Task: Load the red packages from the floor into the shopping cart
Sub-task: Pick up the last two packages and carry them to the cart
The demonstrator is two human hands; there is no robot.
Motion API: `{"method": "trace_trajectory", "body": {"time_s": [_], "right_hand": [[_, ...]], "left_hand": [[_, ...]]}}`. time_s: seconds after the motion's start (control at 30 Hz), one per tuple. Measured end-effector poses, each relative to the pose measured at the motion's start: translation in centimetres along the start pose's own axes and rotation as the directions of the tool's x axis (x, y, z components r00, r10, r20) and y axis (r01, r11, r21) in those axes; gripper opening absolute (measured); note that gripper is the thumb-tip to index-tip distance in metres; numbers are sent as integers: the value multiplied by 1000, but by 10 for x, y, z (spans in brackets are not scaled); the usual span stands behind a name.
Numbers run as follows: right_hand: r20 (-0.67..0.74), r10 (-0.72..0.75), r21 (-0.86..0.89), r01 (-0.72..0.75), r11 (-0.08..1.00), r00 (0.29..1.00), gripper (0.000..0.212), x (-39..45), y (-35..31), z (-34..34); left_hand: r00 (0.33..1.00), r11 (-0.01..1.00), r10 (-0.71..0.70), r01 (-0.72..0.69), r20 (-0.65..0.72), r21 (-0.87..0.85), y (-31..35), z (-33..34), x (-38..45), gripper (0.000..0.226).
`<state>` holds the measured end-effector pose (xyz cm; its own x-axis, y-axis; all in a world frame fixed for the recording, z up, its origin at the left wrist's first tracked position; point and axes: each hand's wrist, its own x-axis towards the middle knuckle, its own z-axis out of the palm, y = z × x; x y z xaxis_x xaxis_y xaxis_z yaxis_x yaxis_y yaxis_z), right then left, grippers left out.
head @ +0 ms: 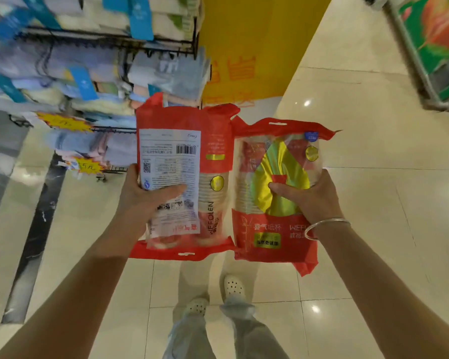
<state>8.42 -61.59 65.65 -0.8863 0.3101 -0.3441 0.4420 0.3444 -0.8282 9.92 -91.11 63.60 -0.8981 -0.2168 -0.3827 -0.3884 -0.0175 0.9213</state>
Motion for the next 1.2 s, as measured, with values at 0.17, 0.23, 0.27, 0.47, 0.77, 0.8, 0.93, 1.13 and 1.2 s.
{"method": "trace_trajectory", "body": {"time_s": [0.17, 0.23, 0.27, 0.47, 0.77, 0.8, 0.93, 1.13, 1.2], "right_hand": [[-151, -31, 99, 46, 994, 988, 72, -63, -26, -56], [-221, -37, 152, 72, 986, 975, 65, -93, -30, -79], [-259, -39, 169, 85, 982, 965, 61, -108, -31, -91], [-450, 6, 257, 124, 958, 893, 53, -192, -23, -165], [-686, 22, 284, 241, 928, 727, 32, -291, 18, -305], [-713, 25, 274, 245, 930, 701, 32, -303, 26, -321], [-808, 62, 250, 246, 936, 586, 39, -351, 72, -390], [-903, 114, 222, 222, 950, 414, 48, -434, 148, -487], [-927, 141, 224, 211, 951, 348, 51, -461, 172, -514]], "left_hand": [[988, 996, 85, -88, 129, 15, 59, 20, -42, 77], [973, 991, 124, -132, 196, 31, 77, 29, -56, 79], [964, 988, 139, -151, 226, 36, 85, 34, -64, 78], [873, 962, 226, -270, 433, 42, 134, 94, -119, 65], [662, 930, 243, -367, 709, 25, 166, 248, -216, 63], [632, 924, 241, -381, 737, 24, 165, 269, -229, 59], [501, 922, 221, -386, 837, -13, 153, 353, -295, 55], [337, 932, 157, -361, 929, -27, 119, 464, -413, 70], [276, 937, 130, -347, 952, -27, 106, 498, -451, 67]]}}
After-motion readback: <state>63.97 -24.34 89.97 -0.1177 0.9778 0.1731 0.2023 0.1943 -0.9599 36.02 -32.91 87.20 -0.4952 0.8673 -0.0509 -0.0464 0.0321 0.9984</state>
